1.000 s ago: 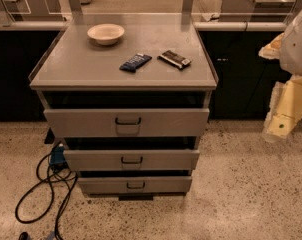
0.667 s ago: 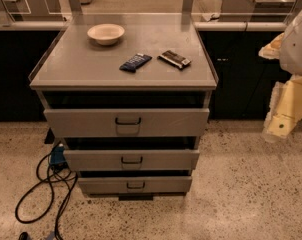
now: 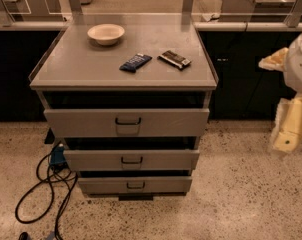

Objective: Open bottom drawer

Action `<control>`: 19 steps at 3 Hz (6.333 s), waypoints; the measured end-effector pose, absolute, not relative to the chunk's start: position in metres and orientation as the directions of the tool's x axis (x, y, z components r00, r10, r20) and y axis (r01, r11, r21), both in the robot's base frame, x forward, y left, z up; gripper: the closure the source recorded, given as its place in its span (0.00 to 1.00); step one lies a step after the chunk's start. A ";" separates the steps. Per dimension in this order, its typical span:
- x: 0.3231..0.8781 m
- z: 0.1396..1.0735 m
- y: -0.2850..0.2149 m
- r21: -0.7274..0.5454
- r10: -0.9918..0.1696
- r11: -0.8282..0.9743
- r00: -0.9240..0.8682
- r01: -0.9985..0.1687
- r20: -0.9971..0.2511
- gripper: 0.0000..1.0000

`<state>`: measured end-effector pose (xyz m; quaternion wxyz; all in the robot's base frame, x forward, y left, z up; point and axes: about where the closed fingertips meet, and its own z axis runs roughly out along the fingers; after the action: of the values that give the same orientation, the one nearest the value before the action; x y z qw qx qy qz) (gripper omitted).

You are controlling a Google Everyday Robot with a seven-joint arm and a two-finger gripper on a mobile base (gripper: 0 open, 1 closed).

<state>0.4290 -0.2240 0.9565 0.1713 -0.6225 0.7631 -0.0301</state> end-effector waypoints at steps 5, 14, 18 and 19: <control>0.350 0.504 -0.283 -0.050 -0.703 0.153 -0.073 -0.987 -0.707 0.00; 0.352 0.269 -0.210 -0.032 -0.348 0.264 -0.064 -0.964 -0.935 0.00; 0.367 0.305 -0.131 -0.396 -0.513 0.409 0.151 -0.822 -0.845 0.00; 0.389 0.308 -0.104 -0.479 -0.626 0.293 0.213 -0.828 -0.750 0.00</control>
Offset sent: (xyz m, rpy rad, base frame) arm -0.0804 -0.0809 -0.3452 0.4374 0.0802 0.3021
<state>0.3891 -0.1036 0.3081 0.5122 -0.5865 0.6197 0.0985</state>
